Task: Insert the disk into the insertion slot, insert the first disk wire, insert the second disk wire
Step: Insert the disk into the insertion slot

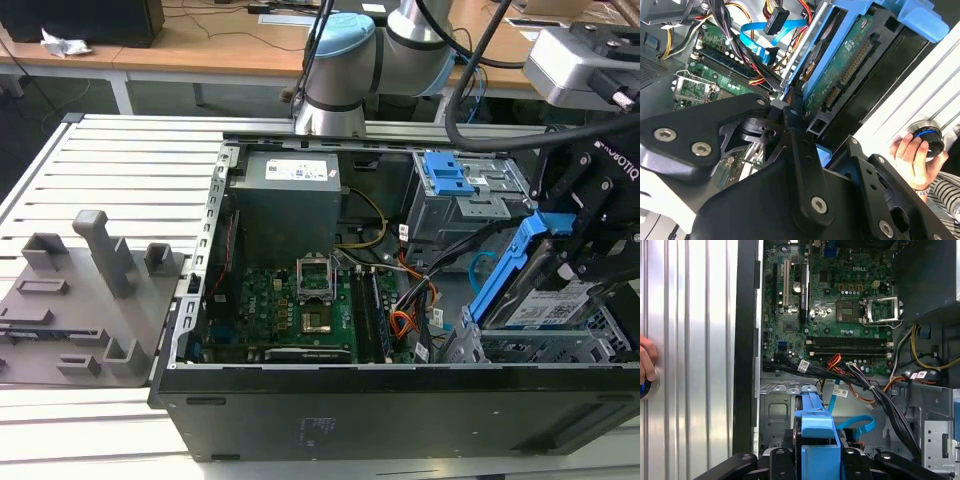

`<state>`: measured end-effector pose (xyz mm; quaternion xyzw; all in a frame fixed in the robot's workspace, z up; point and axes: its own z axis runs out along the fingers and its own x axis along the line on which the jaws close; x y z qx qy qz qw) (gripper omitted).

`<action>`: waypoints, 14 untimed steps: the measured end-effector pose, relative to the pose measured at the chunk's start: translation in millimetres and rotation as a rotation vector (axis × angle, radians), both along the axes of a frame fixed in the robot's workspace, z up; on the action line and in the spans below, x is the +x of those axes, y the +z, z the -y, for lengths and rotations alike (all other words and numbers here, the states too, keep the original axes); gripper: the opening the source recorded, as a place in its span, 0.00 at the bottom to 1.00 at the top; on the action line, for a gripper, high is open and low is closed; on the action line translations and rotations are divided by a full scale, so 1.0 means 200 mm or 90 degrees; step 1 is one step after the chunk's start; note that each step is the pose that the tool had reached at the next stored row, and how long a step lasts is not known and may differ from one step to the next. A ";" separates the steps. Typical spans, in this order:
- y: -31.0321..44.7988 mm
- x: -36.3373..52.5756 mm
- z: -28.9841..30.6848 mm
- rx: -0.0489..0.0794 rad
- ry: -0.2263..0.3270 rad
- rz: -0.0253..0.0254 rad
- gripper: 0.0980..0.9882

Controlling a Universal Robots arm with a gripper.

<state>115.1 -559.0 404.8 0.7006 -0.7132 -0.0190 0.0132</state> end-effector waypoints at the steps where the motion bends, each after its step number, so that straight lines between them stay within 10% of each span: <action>1: -0.007 0.000 0.000 0.000 0.000 0.0000 0.30; 14: -0.014 0.000 0.000 0.000 0.000 0.0000 0.37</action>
